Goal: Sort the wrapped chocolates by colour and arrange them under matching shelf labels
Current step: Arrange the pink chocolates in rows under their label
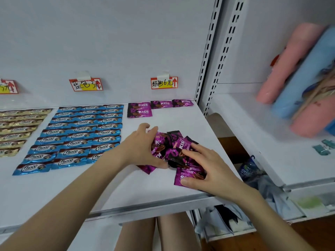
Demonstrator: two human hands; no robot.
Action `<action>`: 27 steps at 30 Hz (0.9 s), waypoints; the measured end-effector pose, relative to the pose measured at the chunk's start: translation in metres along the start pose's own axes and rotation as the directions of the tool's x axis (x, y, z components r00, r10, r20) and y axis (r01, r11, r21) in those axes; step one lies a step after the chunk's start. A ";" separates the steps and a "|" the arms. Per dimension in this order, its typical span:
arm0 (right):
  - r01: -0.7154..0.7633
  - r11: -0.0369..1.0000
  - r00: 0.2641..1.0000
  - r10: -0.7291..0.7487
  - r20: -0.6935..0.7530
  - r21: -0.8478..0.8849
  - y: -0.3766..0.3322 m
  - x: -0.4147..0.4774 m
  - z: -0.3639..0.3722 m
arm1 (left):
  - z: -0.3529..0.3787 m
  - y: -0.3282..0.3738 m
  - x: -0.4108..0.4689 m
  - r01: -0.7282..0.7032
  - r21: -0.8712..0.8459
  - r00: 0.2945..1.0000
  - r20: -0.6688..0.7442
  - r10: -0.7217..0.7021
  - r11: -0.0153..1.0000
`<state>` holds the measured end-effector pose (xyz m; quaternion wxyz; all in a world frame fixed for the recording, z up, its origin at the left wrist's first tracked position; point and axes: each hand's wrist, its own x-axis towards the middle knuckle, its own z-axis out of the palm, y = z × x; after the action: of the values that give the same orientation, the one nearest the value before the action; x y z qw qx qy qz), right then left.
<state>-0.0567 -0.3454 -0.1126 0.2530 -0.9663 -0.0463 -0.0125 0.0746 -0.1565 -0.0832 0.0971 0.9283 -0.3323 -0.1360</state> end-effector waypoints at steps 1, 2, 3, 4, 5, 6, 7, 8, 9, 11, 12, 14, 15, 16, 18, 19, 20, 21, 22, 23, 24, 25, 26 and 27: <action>0.000 1.000 1.000 0.000 -0.002 0.003 0.000 0.000 0.000 | -0.004 0.000 0.004 -0.001 0.011 0.999 0.049 0.001 1.000; 0.004 1.000 1.000 -0.004 -0.004 0.005 0.000 0.000 0.000 | -0.008 0.000 0.008 -0.001 0.009 0.996 0.090 0.000 1.000; 0.007 1.000 1.000 -0.007 -0.007 0.007 0.000 0.000 0.000 | -0.011 0.000 0.011 0.005 0.000 0.992 0.123 -0.005 1.000; 0.009 1.000 1.000 -0.009 -0.008 0.008 -0.001 0.000 0.000 | -0.013 0.000 0.014 0.013 -0.012 0.989 0.147 -0.011 1.000; 0.010 1.000 1.000 -0.010 -0.009 0.006 0.000 -0.001 0.000 | -0.015 -0.001 0.016 0.021 -0.022 0.987 0.162 -0.017 1.000; 0.013 1.000 1.000 -0.013 -0.011 0.001 0.000 0.000 0.000 | -0.016 -0.001 0.017 0.027 -0.030 0.985 0.169 -0.022 0.999; 0.016 1.000 1.000 -0.016 -0.014 -0.004 0.000 0.000 0.001 | -0.016 -0.002 0.019 0.034 -0.040 0.986 0.167 -0.027 0.999; 0.018 1.000 1.000 -0.018 -0.015 -0.008 0.000 0.000 0.001 | -0.017 -0.002 0.020 0.044 -0.058 0.987 0.156 -0.034 0.997; 0.019 1.000 1.000 -0.019 -0.015 -0.010 0.001 0.000 0.001 | -0.017 -0.002 0.021 0.058 -0.084 0.990 0.136 -0.046 0.995; 0.022 1.000 1.000 -0.022 -0.010 -0.012 0.001 0.000 0.001 | -0.017 -0.003 0.022 0.085 -0.143 0.994 0.083 -0.074 0.986; 0.022 1.000 1.000 -0.022 -0.006 -0.011 0.002 0.000 0.001 | -0.016 -0.003 0.022 0.097 -0.168 0.994 0.058 -0.088 0.981; 0.026 1.000 1.000 -0.027 -0.005 -0.011 0.003 0.000 0.002 | -0.014 -0.002 0.021 0.109 -0.212 0.994 0.028 -0.105 0.971; 0.034 0.999 0.999 -0.034 -0.010 -0.010 0.003 0.000 0.002 | -0.014 -0.002 0.020 0.109 -0.227 0.994 0.024 -0.106 0.968; 0.045 0.999 0.999 -0.046 -0.016 -0.007 0.003 0.000 0.002 | -0.014 -0.001 0.019 0.107 -0.239 0.994 0.021 -0.105 0.965; 0.069 0.998 0.997 -0.069 -0.030 0.002 0.003 0.000 0.002 | -0.014 0.000 0.018 0.099 -0.262 0.995 0.006 -0.101 0.960; 0.076 0.997 0.997 -0.075 -0.033 0.003 0.002 0.000 0.002 | -0.014 0.001 0.017 0.092 -0.278 0.995 -0.006 -0.098 0.956; 0.078 0.997 0.996 -0.078 -0.033 0.000 0.002 0.000 0.002 | -0.013 0.001 0.016 0.088 -0.297 0.995 -0.016 -0.097 0.951; 0.076 0.997 0.997 -0.077 -0.032 -0.004 0.003 0.000 0.002 | -0.013 0.001 0.014 0.088 -0.318 0.995 -0.025 -0.101 0.944; 0.075 0.997 0.997 -0.075 -0.031 -0.006 0.003 0.000 0.002 | -0.012 0.000 0.012 0.092 -0.349 0.993 -0.034 -0.111 0.933; 0.075 0.997 0.997 -0.075 -0.031 -0.004 0.003 -0.001 0.002 | -0.011 -0.001 0.010 0.101 -0.395 0.991 -0.044 -0.129 0.913; 0.075 0.997 0.997 -0.075 -0.030 0.001 0.003 -0.001 0.002 | -0.011 -0.003 0.006 0.116 -0.460 0.987 -0.049 -0.156 0.880; 0.074 0.997 0.997 -0.074 -0.028 0.006 0.002 -0.001 0.002 | -0.011 -0.005 0.002 0.131 -0.533 0.981 -0.050 -0.186 0.836; 0.071 0.997 0.997 -0.071 -0.024 0.007 0.002 -0.001 0.001 | -0.010 -0.008 -0.002 0.141 -0.598 0.975 -0.054 -0.215 0.789; 0.068 0.998 0.997 -0.068 -0.020 0.009 0.001 -0.001 0.001 | -0.010 -0.011 -0.006 0.142 -0.640 0.969 -0.065 -0.238 0.755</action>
<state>-0.0572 -0.3463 -0.1140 0.2575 -0.9628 -0.0769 -0.0302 0.0795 -0.1436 -0.0760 0.4116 0.8779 -0.1633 -0.1820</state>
